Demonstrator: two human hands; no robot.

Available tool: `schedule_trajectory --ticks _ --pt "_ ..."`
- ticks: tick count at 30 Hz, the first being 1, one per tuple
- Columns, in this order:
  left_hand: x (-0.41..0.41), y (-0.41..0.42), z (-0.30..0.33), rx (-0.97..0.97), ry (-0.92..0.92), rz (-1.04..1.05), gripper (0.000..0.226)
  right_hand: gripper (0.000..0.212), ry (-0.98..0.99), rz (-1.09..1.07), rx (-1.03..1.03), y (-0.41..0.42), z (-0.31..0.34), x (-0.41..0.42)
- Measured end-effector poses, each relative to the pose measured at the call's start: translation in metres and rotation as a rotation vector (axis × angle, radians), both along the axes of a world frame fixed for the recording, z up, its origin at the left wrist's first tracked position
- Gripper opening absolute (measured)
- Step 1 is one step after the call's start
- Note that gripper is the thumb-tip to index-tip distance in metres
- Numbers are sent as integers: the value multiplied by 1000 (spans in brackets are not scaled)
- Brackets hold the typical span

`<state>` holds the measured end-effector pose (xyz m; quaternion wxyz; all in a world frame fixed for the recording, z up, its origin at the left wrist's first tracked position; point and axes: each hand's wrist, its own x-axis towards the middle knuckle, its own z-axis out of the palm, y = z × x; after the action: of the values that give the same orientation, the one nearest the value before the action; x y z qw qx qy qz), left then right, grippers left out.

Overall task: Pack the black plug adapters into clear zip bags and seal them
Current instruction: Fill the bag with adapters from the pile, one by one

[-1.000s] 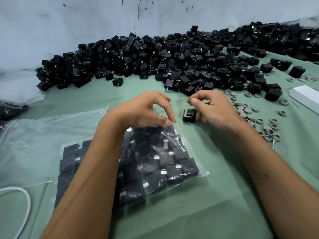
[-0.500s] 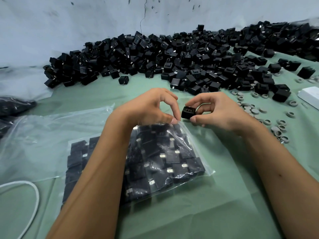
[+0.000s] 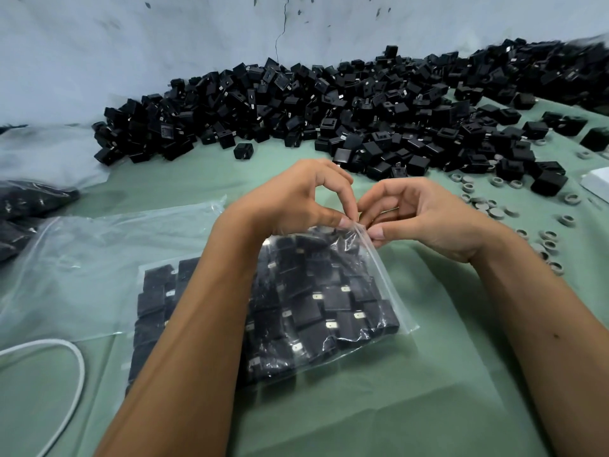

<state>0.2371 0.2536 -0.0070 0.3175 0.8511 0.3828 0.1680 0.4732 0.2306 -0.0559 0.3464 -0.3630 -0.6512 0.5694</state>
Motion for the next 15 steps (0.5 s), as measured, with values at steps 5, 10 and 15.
schedule_trajectory --ticks 5,10,15 --pt "1 -1 2 -1 -1 7 13 31 3 52 -19 -3 -2 -12" --pt "0 -1 2 -14 -3 19 12 33 114 45 -124 -4 1 -12" --pt "2 -2 3 -14 -7 23 13 40 168 186 -229 -4 0 -15"
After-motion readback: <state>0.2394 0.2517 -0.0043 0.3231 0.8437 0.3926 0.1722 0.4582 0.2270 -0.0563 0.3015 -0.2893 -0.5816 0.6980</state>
